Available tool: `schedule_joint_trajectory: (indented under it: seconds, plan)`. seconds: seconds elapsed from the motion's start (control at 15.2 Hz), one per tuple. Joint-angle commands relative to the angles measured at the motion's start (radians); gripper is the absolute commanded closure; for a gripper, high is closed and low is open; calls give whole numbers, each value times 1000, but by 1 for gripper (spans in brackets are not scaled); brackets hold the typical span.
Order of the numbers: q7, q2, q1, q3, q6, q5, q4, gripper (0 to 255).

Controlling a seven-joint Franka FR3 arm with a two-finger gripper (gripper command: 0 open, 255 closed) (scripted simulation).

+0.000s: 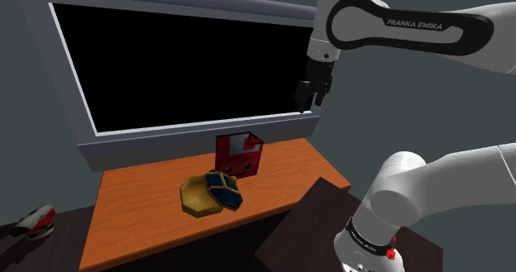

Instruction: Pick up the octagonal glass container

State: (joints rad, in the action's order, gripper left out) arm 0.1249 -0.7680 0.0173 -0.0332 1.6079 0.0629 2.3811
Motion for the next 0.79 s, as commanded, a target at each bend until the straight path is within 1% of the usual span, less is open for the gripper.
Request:
schedule_joint_trajectory:
  seconds: [0.0,0.4,0.73]
  plan:
    - [0,0,0,0,0,0,0,0]
    - [108,101,-31,84,163,-50,72,0]
    - [197,224,-55,153,302,-79,95,0]
